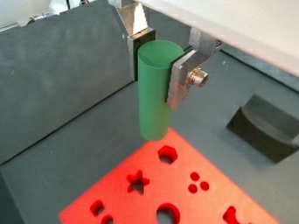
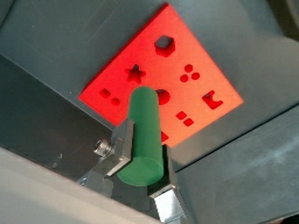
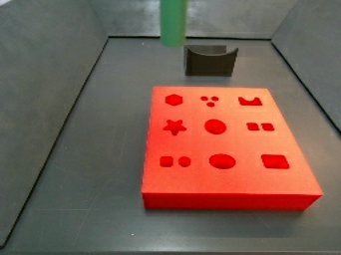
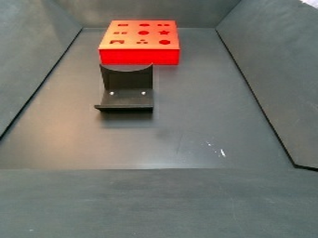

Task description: Insert the round object.

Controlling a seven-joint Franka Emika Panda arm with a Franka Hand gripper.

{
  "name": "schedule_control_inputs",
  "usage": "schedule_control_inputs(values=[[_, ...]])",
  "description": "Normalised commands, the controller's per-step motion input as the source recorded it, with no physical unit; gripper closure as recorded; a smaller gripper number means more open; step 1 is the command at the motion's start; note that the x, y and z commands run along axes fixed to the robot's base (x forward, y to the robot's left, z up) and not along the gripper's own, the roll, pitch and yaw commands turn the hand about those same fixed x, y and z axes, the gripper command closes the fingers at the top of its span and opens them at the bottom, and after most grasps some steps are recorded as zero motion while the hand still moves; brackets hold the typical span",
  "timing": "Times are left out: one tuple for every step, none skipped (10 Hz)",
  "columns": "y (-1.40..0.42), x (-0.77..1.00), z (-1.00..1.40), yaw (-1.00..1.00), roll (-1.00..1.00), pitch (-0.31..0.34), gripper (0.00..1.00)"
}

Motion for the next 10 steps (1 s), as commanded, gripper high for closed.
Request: schedule_control_inputs(values=[[-0.31, 0.71, -0.34, 0.19, 0.17, 0.0, 1.0], [-0.31, 0.84, -0.35, 0.15, 0.12, 0.0, 1.0], [-0.3, 0.94, -0.47, 0.0, 0.0, 0.05, 1.0], [-0.27, 0.97, -0.49, 0.0, -0.02, 0.1, 1.0], [-0.25, 0.98, -0.5, 0.0, -0.03, 0.103, 1.0], [-0.21, 0.96, -0.6, 0.0, -0.01, 0.0, 1.0], [-0.21, 0.93, -0.58, 0.0, 0.0, -0.037, 1.0], [0.0, 0.73, -0.35, 0.2, -0.01, -0.181, 1.0], [0.0, 0.74, -0.17, 0.19, -0.02, -0.24, 1.0], [0.0, 0.78, -0.14, 0.14, -0.01, -0.257, 1.0]])
